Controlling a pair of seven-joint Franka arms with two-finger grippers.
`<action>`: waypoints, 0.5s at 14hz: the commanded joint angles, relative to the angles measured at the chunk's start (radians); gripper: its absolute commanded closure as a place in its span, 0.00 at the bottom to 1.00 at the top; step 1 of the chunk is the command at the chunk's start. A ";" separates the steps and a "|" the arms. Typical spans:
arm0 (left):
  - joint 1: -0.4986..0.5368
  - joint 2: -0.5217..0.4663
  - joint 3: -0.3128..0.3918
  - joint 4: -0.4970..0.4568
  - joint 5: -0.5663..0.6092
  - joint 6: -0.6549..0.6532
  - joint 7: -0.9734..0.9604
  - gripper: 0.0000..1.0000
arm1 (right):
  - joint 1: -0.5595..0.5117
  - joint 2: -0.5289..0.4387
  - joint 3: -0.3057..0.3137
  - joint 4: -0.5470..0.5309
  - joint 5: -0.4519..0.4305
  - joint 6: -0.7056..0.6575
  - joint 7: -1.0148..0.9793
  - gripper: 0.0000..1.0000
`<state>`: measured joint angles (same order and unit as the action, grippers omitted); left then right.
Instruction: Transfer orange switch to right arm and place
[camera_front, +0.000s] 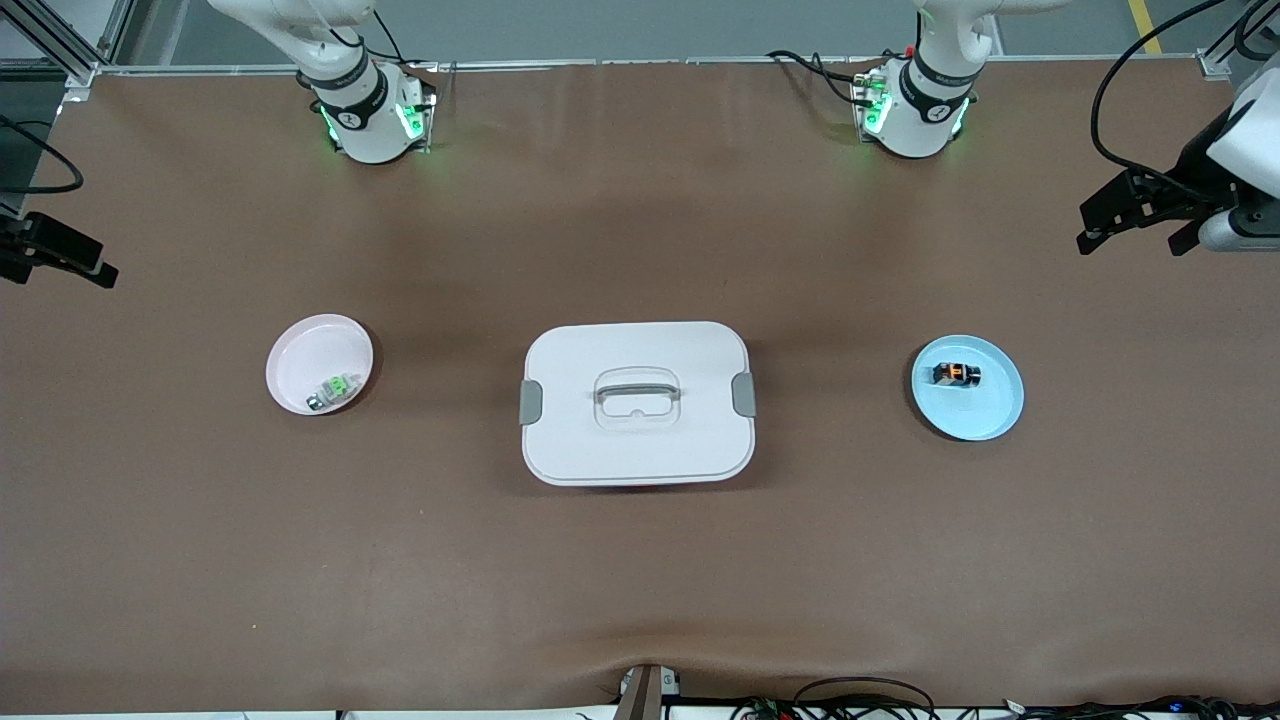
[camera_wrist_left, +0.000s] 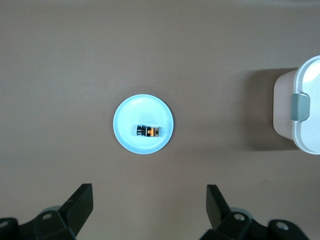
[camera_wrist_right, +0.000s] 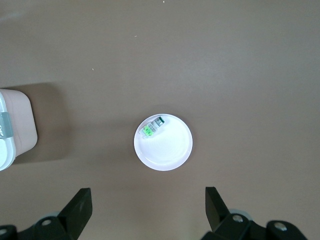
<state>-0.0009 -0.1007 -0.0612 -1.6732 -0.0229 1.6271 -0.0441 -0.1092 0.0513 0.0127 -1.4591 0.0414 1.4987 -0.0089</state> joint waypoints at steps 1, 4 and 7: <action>0.001 0.022 0.003 0.041 0.006 -0.021 0.004 0.00 | -0.014 -0.013 0.010 -0.010 -0.009 0.003 0.007 0.00; -0.002 0.024 0.003 0.049 0.006 -0.023 0.003 0.00 | -0.017 -0.010 0.009 -0.004 -0.011 0.006 0.007 0.00; -0.002 0.024 0.003 0.049 0.006 -0.021 0.003 0.00 | -0.020 -0.008 0.006 -0.004 -0.012 0.008 0.007 0.00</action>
<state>-0.0005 -0.0903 -0.0590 -1.6551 -0.0229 1.6271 -0.0441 -0.1096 0.0513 0.0068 -1.4591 0.0382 1.5013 -0.0089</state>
